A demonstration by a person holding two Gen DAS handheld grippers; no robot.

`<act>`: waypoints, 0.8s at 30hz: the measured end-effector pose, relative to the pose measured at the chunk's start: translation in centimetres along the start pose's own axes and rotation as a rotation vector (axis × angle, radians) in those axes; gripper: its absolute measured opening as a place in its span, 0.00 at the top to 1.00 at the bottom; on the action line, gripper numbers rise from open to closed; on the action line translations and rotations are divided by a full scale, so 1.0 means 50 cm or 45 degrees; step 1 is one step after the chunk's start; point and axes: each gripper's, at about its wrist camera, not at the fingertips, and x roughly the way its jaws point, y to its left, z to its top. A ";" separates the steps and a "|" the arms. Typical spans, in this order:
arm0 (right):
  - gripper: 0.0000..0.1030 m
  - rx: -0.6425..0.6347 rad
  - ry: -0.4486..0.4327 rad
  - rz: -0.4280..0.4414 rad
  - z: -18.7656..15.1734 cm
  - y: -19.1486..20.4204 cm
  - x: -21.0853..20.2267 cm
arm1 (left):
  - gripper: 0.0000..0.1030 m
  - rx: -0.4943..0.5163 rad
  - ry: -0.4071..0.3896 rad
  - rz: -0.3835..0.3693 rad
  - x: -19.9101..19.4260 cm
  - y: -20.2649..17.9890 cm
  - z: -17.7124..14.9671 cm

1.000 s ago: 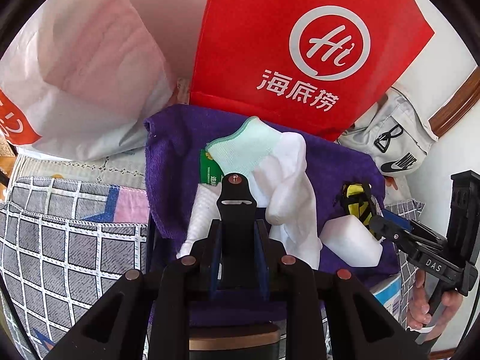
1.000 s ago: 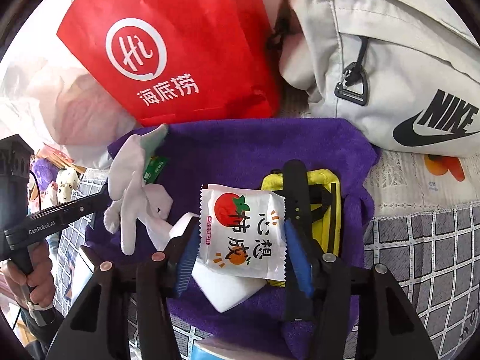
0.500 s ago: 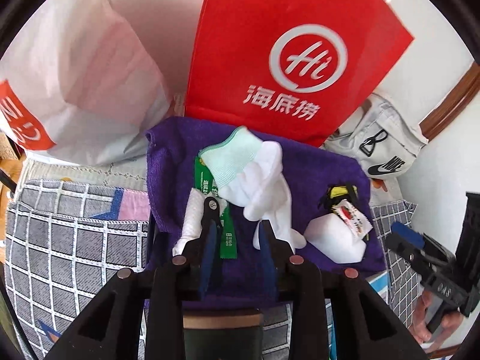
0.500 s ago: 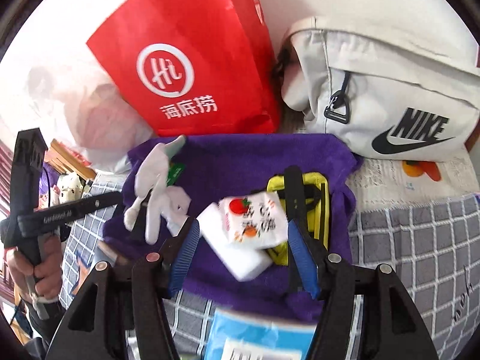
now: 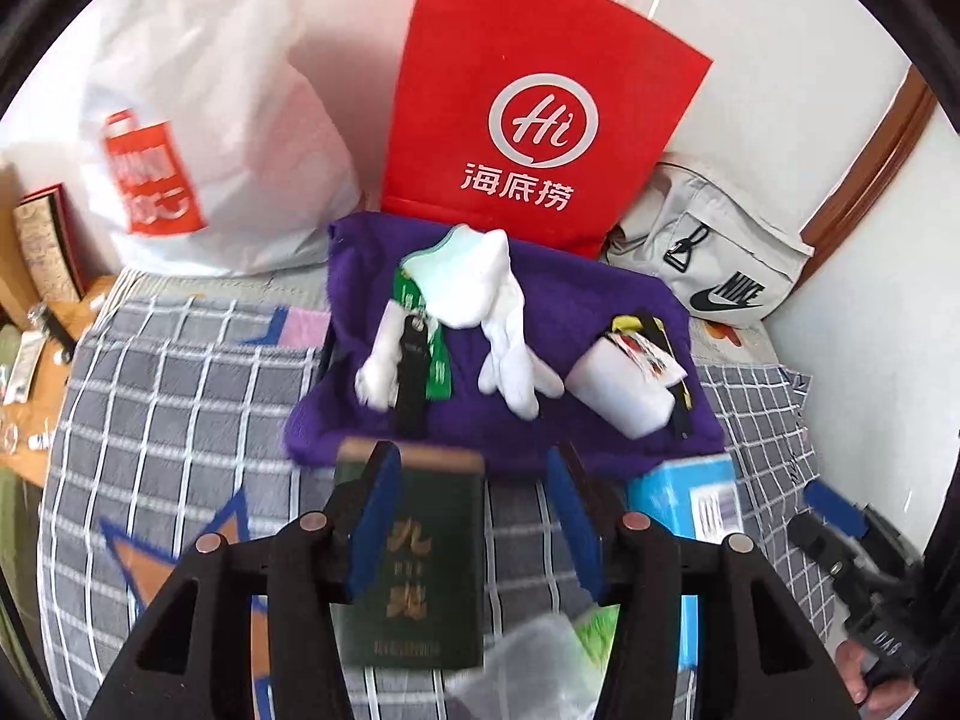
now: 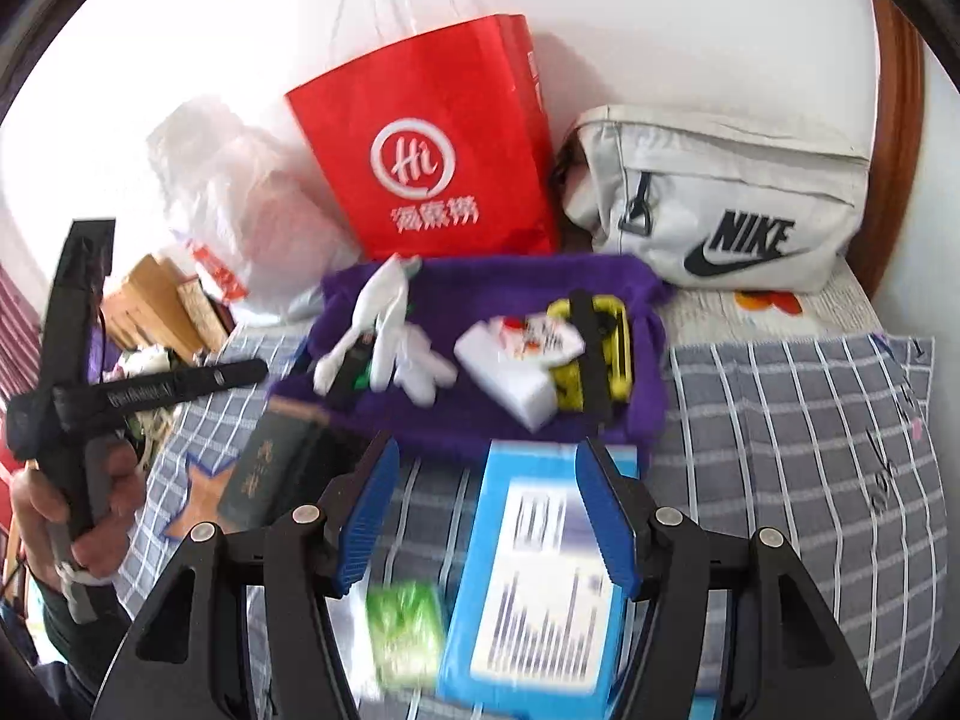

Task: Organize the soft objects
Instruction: 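Move the left tool to the white mesh bag on the bed cover and grasp it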

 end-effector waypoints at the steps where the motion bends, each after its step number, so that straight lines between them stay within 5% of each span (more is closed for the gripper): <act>1: 0.41 -0.011 0.006 0.005 -0.018 0.006 -0.005 | 0.52 -0.004 -0.001 0.006 -0.008 0.002 -0.012; 15: 0.41 -0.143 0.039 0.044 -0.221 0.064 -0.040 | 0.52 -0.032 0.152 0.058 -0.004 0.046 -0.232; 24: 0.41 -0.177 0.061 0.026 -0.297 0.041 -0.044 | 0.46 -0.087 0.233 -0.046 0.075 -0.004 -0.294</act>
